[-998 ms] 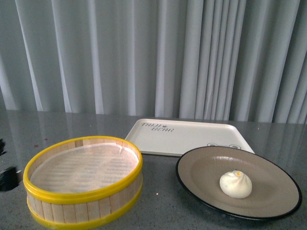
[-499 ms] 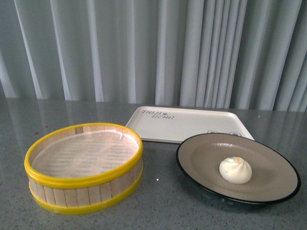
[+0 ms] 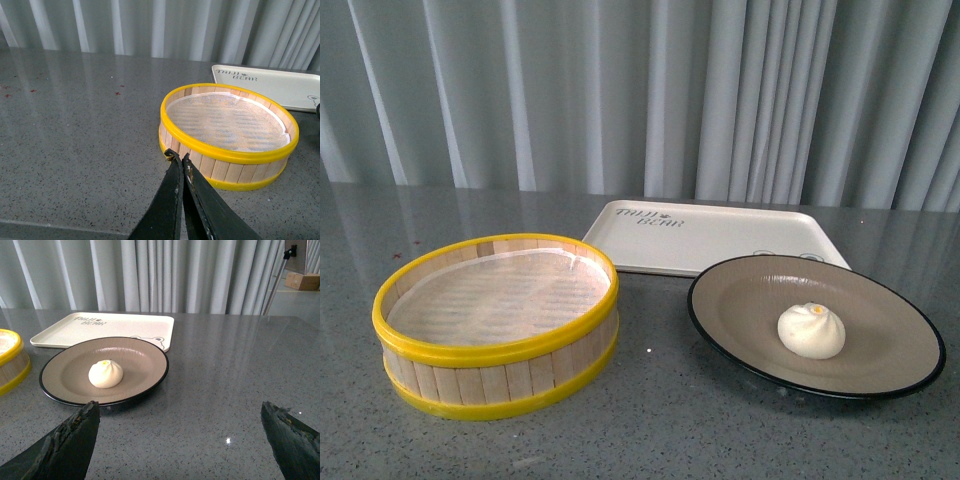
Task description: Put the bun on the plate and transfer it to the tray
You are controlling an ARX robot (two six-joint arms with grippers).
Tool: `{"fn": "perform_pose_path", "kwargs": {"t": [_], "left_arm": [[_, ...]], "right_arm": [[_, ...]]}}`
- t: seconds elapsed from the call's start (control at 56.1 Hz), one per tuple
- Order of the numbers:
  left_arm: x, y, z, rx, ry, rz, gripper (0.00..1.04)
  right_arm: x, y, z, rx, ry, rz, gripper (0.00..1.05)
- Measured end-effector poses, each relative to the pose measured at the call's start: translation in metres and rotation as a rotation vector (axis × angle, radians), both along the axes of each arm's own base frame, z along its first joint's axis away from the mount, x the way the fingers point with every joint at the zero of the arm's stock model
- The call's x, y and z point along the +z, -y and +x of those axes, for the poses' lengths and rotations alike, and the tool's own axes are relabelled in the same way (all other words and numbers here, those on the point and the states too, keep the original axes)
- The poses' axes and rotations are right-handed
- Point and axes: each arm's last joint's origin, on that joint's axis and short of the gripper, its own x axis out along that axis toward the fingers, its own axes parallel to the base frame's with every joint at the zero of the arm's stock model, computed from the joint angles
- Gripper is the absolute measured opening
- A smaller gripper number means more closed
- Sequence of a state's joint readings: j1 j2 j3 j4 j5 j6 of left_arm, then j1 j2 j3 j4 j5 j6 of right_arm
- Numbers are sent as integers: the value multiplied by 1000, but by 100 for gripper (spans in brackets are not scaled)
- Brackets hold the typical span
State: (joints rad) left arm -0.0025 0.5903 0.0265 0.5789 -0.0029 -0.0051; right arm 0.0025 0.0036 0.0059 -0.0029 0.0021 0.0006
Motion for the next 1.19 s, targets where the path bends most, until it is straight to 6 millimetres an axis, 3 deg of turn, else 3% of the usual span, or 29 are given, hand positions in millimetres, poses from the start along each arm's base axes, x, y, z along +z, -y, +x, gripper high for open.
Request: {"fn": "perform_pose_path", "kwargs": {"t": [1.194], "left_arm": [[1, 0, -40, -3, 11, 0, 4]], "right_arm": [[0, 0, 0, 0, 0, 0, 96]]}}
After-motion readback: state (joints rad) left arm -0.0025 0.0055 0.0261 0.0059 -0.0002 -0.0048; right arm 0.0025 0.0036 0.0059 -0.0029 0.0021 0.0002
